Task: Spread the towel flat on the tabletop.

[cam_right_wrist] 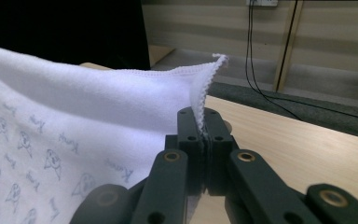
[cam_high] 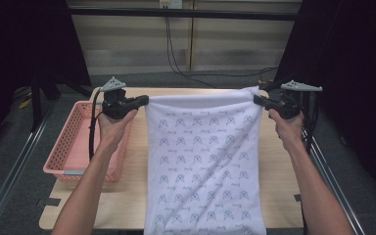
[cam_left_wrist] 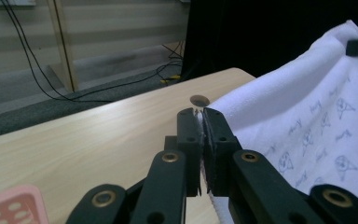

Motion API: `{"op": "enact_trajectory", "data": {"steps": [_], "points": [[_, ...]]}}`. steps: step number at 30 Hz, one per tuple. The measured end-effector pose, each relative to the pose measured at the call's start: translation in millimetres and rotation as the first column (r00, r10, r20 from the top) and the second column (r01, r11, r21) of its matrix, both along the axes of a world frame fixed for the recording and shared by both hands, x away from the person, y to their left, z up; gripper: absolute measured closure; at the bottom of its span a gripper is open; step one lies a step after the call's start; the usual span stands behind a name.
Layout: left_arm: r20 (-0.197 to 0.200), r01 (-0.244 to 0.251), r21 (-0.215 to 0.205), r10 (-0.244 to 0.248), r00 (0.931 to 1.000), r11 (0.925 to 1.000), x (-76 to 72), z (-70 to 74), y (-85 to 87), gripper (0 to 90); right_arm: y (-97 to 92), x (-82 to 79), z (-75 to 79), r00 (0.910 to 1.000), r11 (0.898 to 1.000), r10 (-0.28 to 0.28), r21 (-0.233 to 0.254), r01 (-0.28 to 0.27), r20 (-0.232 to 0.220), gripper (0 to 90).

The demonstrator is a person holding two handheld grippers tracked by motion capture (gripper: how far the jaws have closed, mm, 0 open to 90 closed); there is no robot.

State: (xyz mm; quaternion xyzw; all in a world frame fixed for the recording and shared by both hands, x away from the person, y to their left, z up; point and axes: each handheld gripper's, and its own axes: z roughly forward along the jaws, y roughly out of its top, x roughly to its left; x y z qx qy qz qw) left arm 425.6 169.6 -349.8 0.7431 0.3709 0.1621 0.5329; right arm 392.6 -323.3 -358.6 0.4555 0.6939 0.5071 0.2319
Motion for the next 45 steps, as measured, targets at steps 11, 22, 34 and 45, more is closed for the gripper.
{"op": "enact_trajectory", "data": {"steps": [11, 22, 34, 45], "points": [[-0.089, -0.035, 0.001, 0.035, 0.9954, 0.9994, 26.1, -28.5, -14.2, 62.1, -10.6, 32.5, -30.6, 0.9868, 0.989, -0.134, -0.081, 0.126, -0.091, 59.9], [-0.073, 0.158, 0.063, -0.153, 0.9855, 0.9855, -41.2, -40.4, -43.5, 66.4, -8.2, -39.8, -40.9, 0.9943, 0.996, 0.046, -0.069, -0.053, -0.096, 49.5], [-0.226, 0.261, 0.123, -0.229, 0.9467, 0.9575, -106.4, -107.1, -39.5, 68.9, 30.6, -118.9, -95.6, 0.9125, 0.932, 0.315, -0.096, -0.349, -0.261, 33.8], [-0.306, 0.348, 0.223, -0.273, 0.9119, 0.9105, -113.7, -143.2, -43.2, 62.7, 57.9, -103.0, -140.8, 0.8858, 0.897, 0.304, -0.209, -0.391, -0.351, 40.7]]}}
